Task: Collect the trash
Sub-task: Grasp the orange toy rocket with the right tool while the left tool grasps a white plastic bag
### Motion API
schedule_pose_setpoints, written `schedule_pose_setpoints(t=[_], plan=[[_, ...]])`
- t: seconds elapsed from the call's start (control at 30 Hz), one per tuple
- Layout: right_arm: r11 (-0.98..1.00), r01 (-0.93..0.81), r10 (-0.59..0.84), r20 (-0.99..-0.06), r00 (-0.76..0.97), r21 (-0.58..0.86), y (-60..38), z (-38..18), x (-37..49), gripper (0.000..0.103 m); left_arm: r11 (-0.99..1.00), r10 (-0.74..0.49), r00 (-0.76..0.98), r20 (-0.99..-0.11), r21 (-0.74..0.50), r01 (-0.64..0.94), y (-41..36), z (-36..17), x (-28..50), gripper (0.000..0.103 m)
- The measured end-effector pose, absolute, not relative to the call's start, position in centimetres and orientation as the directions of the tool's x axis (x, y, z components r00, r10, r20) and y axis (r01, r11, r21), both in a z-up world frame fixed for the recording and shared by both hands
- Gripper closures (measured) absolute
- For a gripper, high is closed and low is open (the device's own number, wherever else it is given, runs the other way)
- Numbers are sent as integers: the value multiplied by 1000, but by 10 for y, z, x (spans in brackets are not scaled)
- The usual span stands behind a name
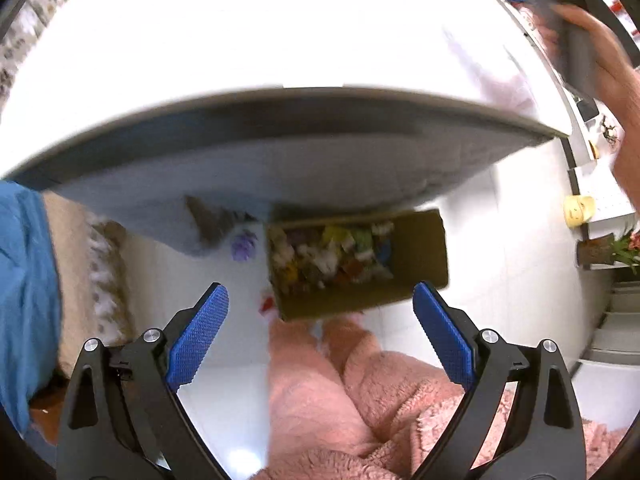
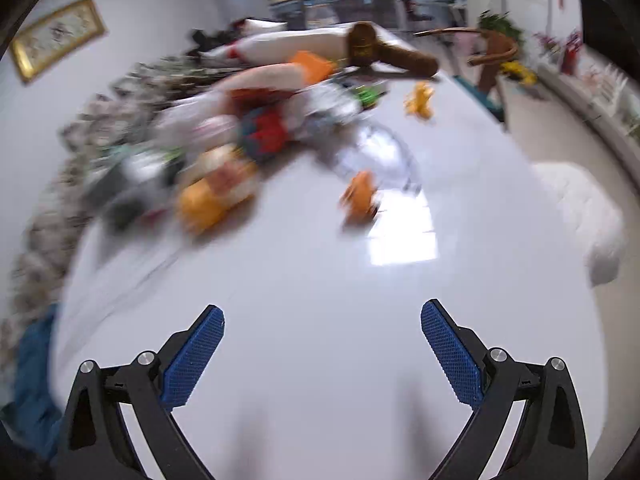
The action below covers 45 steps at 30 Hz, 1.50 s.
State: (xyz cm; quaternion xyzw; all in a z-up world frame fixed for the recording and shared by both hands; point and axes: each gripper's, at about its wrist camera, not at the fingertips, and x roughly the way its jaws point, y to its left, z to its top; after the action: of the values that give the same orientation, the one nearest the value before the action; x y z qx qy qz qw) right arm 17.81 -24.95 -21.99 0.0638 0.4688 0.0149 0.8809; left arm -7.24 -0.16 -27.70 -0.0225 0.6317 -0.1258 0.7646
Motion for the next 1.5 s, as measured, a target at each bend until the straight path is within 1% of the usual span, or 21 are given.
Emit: schedule_pose_setpoints(t=[0.07, 0.13, 0.17, 0.27, 0.3, 0.33, 0.57, 0.67, 0.77, 0.8, 0.9, 0.97, 1.03, 1.1, 1.13, 1.23, 1.27, 1.3, 1.33, 1.43, 1.5], plan=[[997, 53, 14, -845, 534, 50, -245, -228, 217, 7, 969, -218, 193, -957, -190, 155, 7, -268, -74, 12], [998, 69, -25, -860, 509, 12, -244, -233, 235, 14, 973, -207, 199, -958, -180, 146, 15, -262, -75, 12], [996, 85, -48, -877, 478, -8, -243, -240, 249, 26, 975, -202, 203, -958, -176, 139, 18, -260, -74, 12], [993, 115, -33, -888, 458, 22, -248, -245, 261, 44, 978, -195, 213, -958, -173, 118, 28, -257, -71, 12], [994, 110, -25, -887, 462, 29, -248, -244, 263, 53, 978, -196, 216, -957, -174, 115, 30, -255, -69, 12], [994, 100, -2, -888, 459, 49, -247, -243, 261, 71, 979, -193, 220, -956, -171, 114, 33, -254, -67, 12], [977, 4, 186, -860, 475, 214, -254, -216, 200, 78, 968, -224, 266, -938, -183, 169, 24, -232, -26, 12], [963, -19, 242, -834, 495, 269, -259, -200, 167, 79, 962, -193, 351, -916, -107, 250, 2, -213, 5, 12], [937, -6, 300, -798, 523, 349, -272, -187, 119, 79, 942, -113, 454, -884, 50, 332, -31, -202, 53, 12], [929, -5, 317, -787, 529, 371, -274, -184, 104, 79, 938, -108, 460, -881, 63, 341, -37, -201, 74, 12], [914, 10, 338, -773, 537, 406, -278, -180, 76, 79, 951, -198, 436, -878, -65, 302, -46, -189, 157, 12], [904, 25, 347, -767, 540, 427, -280, -180, 58, 79, 964, -194, 466, -863, -81, 253, -52, -182, 206, 12], [897, 40, 351, -764, 541, 440, -282, -181, 45, 79, 977, -146, 495, -856, -45, 210, -60, -176, 251, 12], [891, 64, 345, -764, 546, 449, -285, -181, 34, 79, 978, -36, 515, -856, 75, 193, -78, -173, 296, 12], [889, 70, 345, -762, 548, 452, -286, -181, 30, 79, 977, -14, 505, -863, 96, 191, -83, -174, 315, 12], [886, 93, 332, -762, 557, 454, -288, -179, 18, 79, 988, -26, 472, -881, 50, 147, -87, -180, 360, 12], [885, 104, 326, -764, 556, 454, -289, -180, 14, 79, 990, -35, 471, -882, 34, 139, -87, -182, 371, 13], [883, 111, 324, -765, 557, 455, -290, -180, 10, 79, 991, -65, 427, -902, -8, 135, -86, -189, 382, 27], [882, 116, 321, -764, 560, 456, -291, -179, 7, 79, 990, -93, 391, -916, -43, 133, -84, -196, 390, 37], [886, 124, 307, -765, 566, 447, -294, -177, 2, 79, 989, -98, 405, -909, -45, 138, -86, -190, 391, 38], [882, 122, 313, -759, 571, 456, -297, -174, 2, 79, 983, -149, 416, -897, -88, 163, -83, -178, 381, 38]])
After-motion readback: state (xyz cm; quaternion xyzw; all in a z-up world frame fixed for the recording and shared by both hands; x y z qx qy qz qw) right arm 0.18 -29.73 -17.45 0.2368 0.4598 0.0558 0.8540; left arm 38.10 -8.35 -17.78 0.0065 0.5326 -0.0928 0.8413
